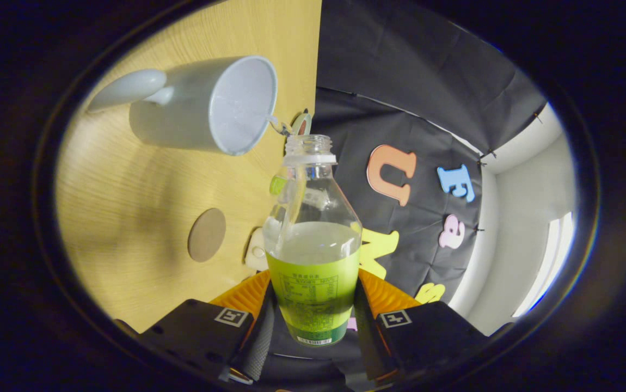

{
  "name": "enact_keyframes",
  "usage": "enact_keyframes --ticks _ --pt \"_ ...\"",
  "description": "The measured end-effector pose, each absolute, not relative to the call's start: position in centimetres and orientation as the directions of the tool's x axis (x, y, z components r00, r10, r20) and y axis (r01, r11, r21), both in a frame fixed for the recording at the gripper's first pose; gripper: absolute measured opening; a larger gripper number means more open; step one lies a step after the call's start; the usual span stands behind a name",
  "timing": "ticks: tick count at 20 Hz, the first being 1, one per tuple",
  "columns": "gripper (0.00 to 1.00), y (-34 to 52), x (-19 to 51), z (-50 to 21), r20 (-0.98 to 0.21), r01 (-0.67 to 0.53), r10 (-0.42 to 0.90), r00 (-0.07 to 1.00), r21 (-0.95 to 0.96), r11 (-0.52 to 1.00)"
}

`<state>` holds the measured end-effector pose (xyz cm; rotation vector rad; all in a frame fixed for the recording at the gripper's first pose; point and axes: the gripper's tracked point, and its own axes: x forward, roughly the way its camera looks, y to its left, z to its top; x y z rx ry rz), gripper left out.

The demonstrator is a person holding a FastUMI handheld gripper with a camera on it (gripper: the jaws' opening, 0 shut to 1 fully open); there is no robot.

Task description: Take the bottle from table, then pour the juice into the cup, finally place the bottle on the coaster

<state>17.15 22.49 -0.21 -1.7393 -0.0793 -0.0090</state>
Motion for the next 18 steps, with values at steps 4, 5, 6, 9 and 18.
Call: enact_keyframes --ticks 4,5,6,9,18 --pt "0.73 22.8 16.6 1.1 0.072 0.080 0.050 0.996 -0.980 -0.180" --pt "0.73 22.8 16.8 1.4 0.077 0.085 0.051 0.996 -0.979 -0.183" --pt "0.73 22.8 16.9 1.6 0.079 0.087 0.050 0.996 -0.979 -0.187" --pt "0.73 23.2 16.6 2.3 0.093 0.103 0.059 0.994 -0.973 -0.205" --pt "0.73 23.4 16.6 4.0 0.152 0.163 0.063 0.986 -0.955 -0.246"
